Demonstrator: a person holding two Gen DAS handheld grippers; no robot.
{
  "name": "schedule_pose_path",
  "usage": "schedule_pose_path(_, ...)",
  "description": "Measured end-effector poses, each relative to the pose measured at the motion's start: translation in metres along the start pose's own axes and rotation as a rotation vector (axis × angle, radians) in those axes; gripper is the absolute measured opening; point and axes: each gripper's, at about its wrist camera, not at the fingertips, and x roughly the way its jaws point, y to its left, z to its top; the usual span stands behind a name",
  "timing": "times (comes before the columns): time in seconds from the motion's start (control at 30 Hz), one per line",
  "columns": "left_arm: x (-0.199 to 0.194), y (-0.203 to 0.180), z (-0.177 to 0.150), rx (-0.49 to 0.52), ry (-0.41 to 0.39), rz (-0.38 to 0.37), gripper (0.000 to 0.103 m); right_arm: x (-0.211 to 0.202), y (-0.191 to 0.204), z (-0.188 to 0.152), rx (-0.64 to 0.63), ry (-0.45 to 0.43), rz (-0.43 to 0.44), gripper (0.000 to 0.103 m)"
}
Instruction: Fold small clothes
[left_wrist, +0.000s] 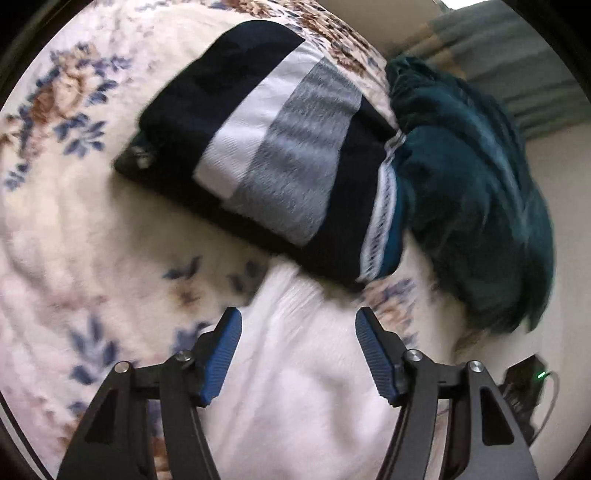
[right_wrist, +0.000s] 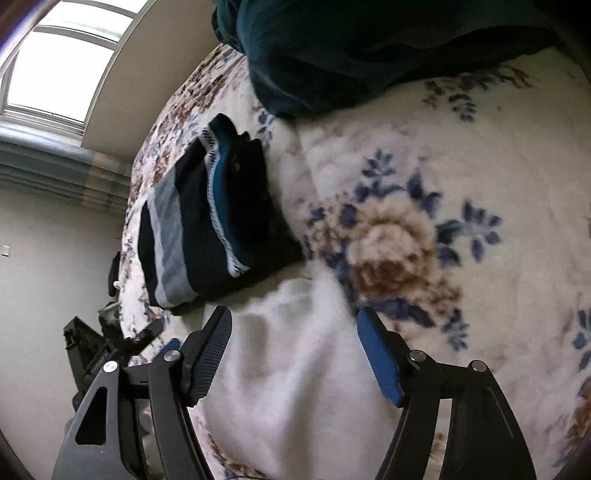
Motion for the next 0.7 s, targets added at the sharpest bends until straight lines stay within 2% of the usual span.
schedule_pose_path(0.17, 0.021, -0.008, -0.025, 0.180, 0.049, 0.138, 0.062, 0.008, -0.037, -0.028, 0.042, 0.048, -0.025, 0.073)
schedule_pose_path(0.2, 0.027, -0.012, -0.028, 0.210, 0.056, 0.146, 0.062, 0.012, -0.041, -0.032, 0.048, 0.057, -0.025, 0.072)
schedule_pose_path(0.27, 0.040, -0.020, -0.034, 0.271, 0.068, 0.170, 0.062, 0.026, -0.054, -0.039, 0.069, 0.073, -0.012, 0.066)
schedule_pose_path(0.3, 0.048, -0.024, -0.037, 0.305, 0.072, 0.210, 0.058, 0.034, -0.057, -0.042, 0.072, 0.082, 0.006, 0.056)
schedule_pose_path(0.33, 0.052, -0.027, -0.039, 0.329, 0.066, 0.230, 0.033, 0.041, -0.057, -0.044, 0.062, 0.095, 0.036, 0.037)
schedule_pose_path(0.37, 0.054, -0.027, -0.040, 0.346, 0.056, 0.257, 0.018, 0.048, -0.055, -0.045, 0.042, 0.112, 0.042, 0.022)
schedule_pose_path(0.4, 0.054, -0.025, -0.039, 0.347, 0.047, 0.270, 0.016, 0.052, -0.050, -0.046, 0.012, 0.123, 0.021, 0.012)
schedule_pose_path(0.43, 0.050, -0.021, -0.038, 0.325, 0.026, 0.265, 0.015, 0.053, -0.045, -0.048, -0.026, 0.112, -0.009, 0.008)
schedule_pose_path(0.5, 0.045, -0.014, -0.032, 0.280, 0.013, 0.268, 0.013, 0.044, -0.039, -0.049, -0.066, 0.067, -0.054, 0.007)
schedule_pose_path(0.6, 0.050, 0.003, -0.025, 0.216, 0.036, 0.298, 0.011, 0.021, -0.041, -0.046, -0.052, -0.004, -0.101, 0.003)
schedule_pose_path(0.7, 0.055, 0.004, -0.018, 0.153, 0.089, 0.256, 0.013, 0.015, -0.046, -0.041, -0.058, -0.016, -0.185, 0.001)
